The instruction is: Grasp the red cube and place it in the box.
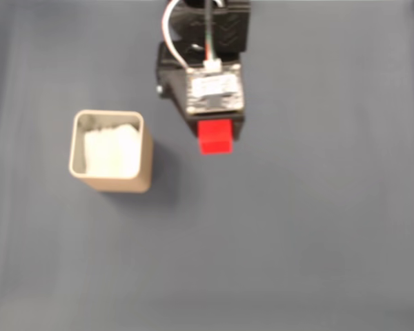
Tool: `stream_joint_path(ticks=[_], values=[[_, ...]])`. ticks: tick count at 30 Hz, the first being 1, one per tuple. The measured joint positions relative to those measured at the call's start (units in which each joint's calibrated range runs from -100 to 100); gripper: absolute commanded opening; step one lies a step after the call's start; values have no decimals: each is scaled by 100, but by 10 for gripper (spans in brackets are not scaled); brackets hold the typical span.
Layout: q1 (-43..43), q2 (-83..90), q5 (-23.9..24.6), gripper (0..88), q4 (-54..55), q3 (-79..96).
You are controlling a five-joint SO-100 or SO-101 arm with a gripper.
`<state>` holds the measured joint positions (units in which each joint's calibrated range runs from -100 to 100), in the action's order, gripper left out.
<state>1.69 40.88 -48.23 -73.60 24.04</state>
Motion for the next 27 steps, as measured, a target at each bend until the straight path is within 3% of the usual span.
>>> stream_joint_path(ticks=[27], values=[[1834, -1061, 39, 2, -455, -938]])
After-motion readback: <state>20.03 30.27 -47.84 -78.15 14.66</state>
